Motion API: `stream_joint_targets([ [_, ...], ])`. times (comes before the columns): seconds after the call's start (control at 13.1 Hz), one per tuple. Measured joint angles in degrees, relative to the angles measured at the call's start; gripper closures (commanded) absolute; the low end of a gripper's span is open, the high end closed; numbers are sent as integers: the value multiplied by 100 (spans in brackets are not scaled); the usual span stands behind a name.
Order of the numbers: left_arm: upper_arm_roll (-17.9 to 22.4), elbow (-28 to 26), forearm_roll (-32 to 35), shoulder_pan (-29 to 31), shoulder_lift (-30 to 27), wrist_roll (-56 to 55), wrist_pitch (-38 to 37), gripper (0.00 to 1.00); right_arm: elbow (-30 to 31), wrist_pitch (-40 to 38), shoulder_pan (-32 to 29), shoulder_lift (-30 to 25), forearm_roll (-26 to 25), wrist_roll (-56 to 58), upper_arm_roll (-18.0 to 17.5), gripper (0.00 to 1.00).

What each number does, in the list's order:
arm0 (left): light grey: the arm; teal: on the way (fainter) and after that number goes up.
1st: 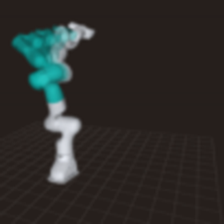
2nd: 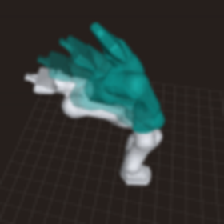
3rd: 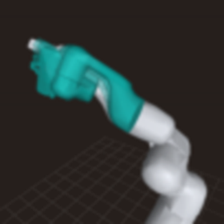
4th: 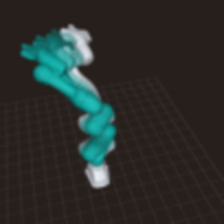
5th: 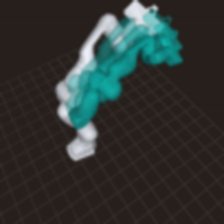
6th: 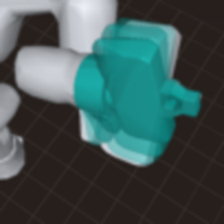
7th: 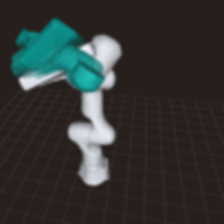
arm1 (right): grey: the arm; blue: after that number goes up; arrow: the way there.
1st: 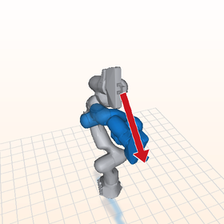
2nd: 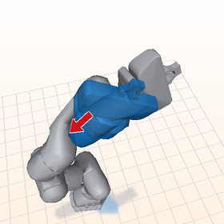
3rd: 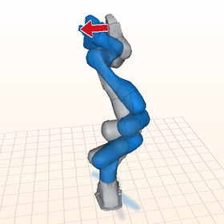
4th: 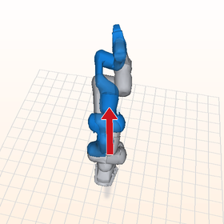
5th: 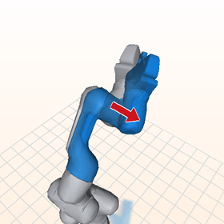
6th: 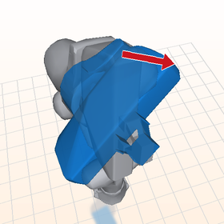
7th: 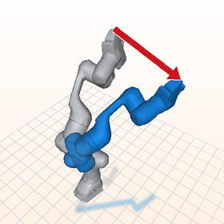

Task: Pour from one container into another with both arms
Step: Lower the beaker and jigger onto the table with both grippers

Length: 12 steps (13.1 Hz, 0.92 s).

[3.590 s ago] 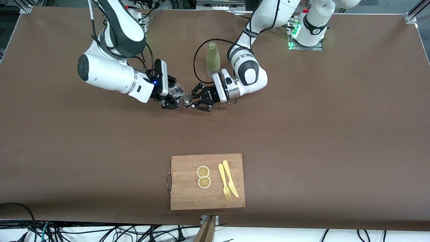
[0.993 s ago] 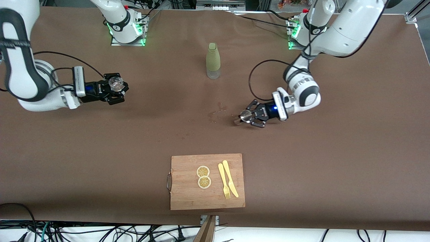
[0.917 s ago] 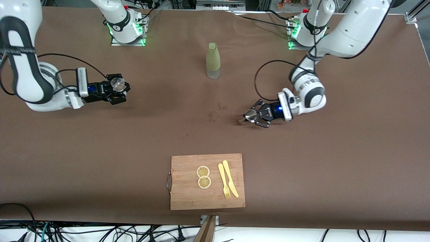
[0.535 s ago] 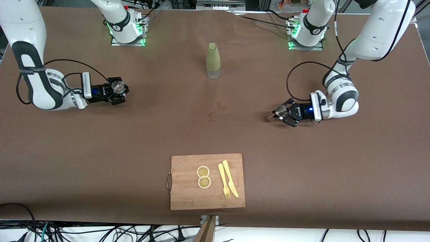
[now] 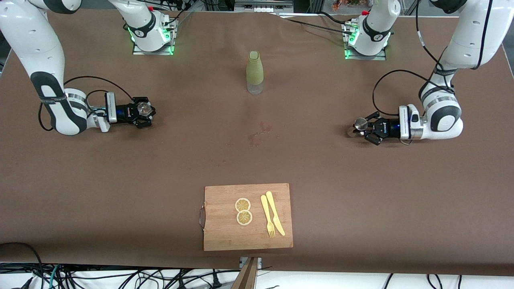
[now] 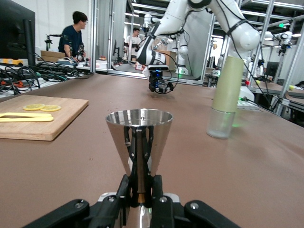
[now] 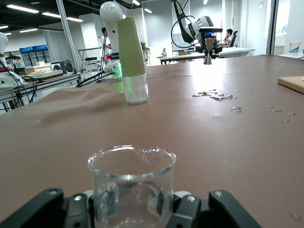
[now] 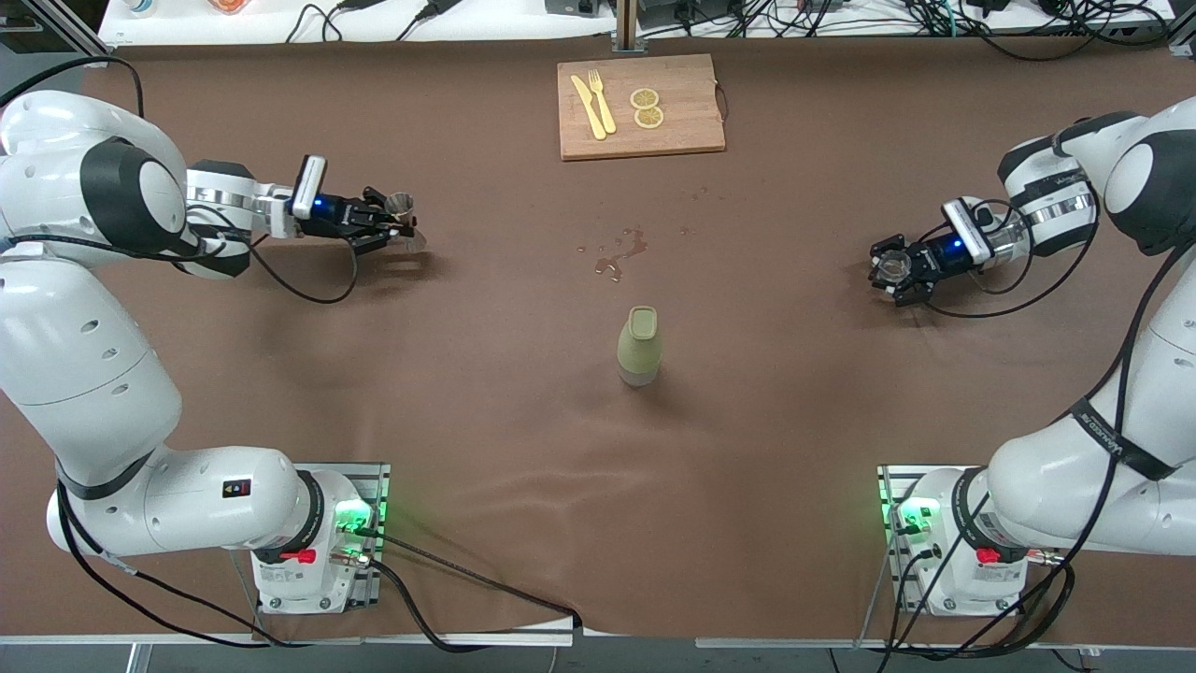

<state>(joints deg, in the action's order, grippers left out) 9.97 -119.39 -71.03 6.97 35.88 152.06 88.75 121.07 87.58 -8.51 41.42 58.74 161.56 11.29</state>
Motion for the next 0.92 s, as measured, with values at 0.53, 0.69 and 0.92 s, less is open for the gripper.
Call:
stream_joint_targets([
  [0.53,197,472,425,200,579,440,-253,100,-340,217,1,290,9,149,0,12],
  [0.69,224,577,425,200,723,449,-253,100,-356,217,1,331,13,149,-1,0],
  [0.92,317,630,430,204,839,488,-299,100,-360,217,1,331,9,148,11,0],
])
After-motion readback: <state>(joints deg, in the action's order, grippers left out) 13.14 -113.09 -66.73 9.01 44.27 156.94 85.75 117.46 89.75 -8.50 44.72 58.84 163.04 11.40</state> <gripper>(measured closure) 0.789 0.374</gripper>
